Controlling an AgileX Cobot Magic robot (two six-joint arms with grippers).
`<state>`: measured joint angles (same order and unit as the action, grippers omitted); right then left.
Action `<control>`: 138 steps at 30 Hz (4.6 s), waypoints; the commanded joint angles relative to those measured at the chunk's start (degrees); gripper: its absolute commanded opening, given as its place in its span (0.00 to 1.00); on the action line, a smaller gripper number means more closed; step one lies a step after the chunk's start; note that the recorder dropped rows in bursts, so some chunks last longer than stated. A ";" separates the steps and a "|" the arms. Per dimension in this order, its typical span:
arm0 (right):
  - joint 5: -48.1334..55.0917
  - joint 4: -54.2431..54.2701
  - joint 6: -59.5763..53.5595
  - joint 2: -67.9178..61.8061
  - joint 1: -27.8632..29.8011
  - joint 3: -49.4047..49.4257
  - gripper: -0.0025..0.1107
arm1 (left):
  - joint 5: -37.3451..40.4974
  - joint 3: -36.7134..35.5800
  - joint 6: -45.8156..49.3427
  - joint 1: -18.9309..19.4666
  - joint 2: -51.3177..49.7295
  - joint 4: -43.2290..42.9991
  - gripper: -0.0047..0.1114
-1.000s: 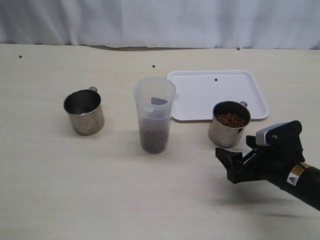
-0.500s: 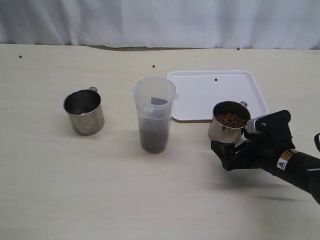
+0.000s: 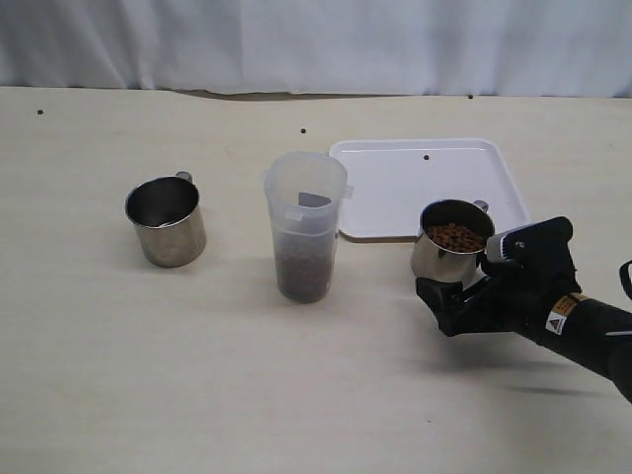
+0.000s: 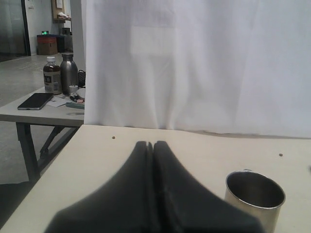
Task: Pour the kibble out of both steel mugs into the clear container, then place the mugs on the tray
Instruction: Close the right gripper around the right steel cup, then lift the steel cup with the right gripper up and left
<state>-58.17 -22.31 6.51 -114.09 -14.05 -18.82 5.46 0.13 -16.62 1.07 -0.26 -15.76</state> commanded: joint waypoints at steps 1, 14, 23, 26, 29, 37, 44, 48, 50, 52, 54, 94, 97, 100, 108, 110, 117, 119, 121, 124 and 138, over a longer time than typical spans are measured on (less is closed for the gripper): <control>-0.78 -0.65 0.13 -0.28 -0.13 -0.47 0.76 | -0.51 -0.13 -0.19 -0.43 0.26 0.00 0.04; -11.80 -1.34 0.13 -8.97 -0.13 -0.47 0.76 | -0.51 -0.13 -0.19 -0.43 0.26 0.00 0.04; -11.80 -2.59 -0.10 -8.97 -0.13 -3.02 0.77 | -0.51 -0.13 -0.19 -0.43 0.26 0.00 0.04; -11.80 -2.59 -0.44 -8.97 -0.13 -3.45 0.80 | -0.51 -0.13 -0.19 -0.43 0.26 0.00 0.04; -11.80 -2.46 -1.87 -8.97 -0.13 -3.78 0.85 | -0.37 -0.13 -0.15 -0.43 0.26 0.00 0.04; -11.80 -2.46 -9.39 -8.97 -0.13 -5.63 0.86 | 0.29 -0.13 -0.15 -0.43 0.26 -0.06 0.04; -11.80 -3.50 -10.47 -10.97 -0.13 -9.05 0.86 | 0.29 -0.13 -0.15 -0.43 0.26 -0.06 0.04; -11.80 -6.90 -10.57 -14.26 -0.13 -11.09 0.86 | 0.29 -0.13 -0.15 -0.43 0.26 -0.06 0.04; -11.80 -6.90 -14.24 -14.26 -0.03 -11.09 0.86 | 0.29 -0.13 -0.15 -0.43 0.26 -0.06 0.04; -11.80 -6.29 -14.96 -14.26 -0.03 -11.17 0.86 | 0.29 -0.13 -0.15 -0.43 0.26 -0.06 0.04; -11.80 -5.12 -14.96 -14.26 -0.03 -11.17 0.86 | 0.29 -0.13 -0.15 -0.43 0.26 -0.06 0.04; -11.80 -5.33 -9.96 -12.62 0.07 -12.50 0.86 | 0.05 -0.13 -0.15 -0.43 0.26 -0.17 0.04; -11.80 -5.55 -9.96 -12.62 0.07 -12.50 0.86 | 0.05 -0.13 -0.15 -0.43 0.26 -0.17 0.04; -11.80 -6.72 -9.82 -12.62 0.07 -12.50 0.86 | 0.14 -0.13 -0.15 -0.43 0.26 -0.02 0.04; -11.80 -5.73 -9.82 -12.62 0.07 -12.50 0.83 | 0.28 -0.13 -0.15 -0.43 0.26 -0.03 0.04; -11.80 -5.31 -9.82 -12.62 0.07 -12.50 0.74 | 0.28 -0.13 -0.15 -0.43 0.26 -0.03 0.04; -11.80 -4.98 -9.82 -12.62 0.21 -12.50 0.51 | 0.28 -0.13 -0.15 -0.43 0.26 -0.03 0.04; -11.80 -5.10 -9.82 -12.62 0.21 -12.50 0.51 | 0.28 -0.13 -0.15 -0.43 0.26 -0.03 0.04; -11.80 -5.10 -9.82 -12.62 0.21 -12.50 0.51 | 0.28 -0.13 -0.15 -0.43 0.26 -0.03 0.04; -11.80 -5.10 -9.82 -12.62 0.21 -12.50 0.51 | 0.28 -0.13 -0.15 -0.43 0.26 -0.03 0.04; -11.80 -5.55 -9.82 -12.20 0.21 -12.15 0.28 | 0.28 -0.13 -0.15 -0.43 0.26 -0.03 0.04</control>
<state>-69.56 -27.49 -3.24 -127.12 -14.05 -31.21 5.95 0.13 -16.62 1.07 -0.26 -15.97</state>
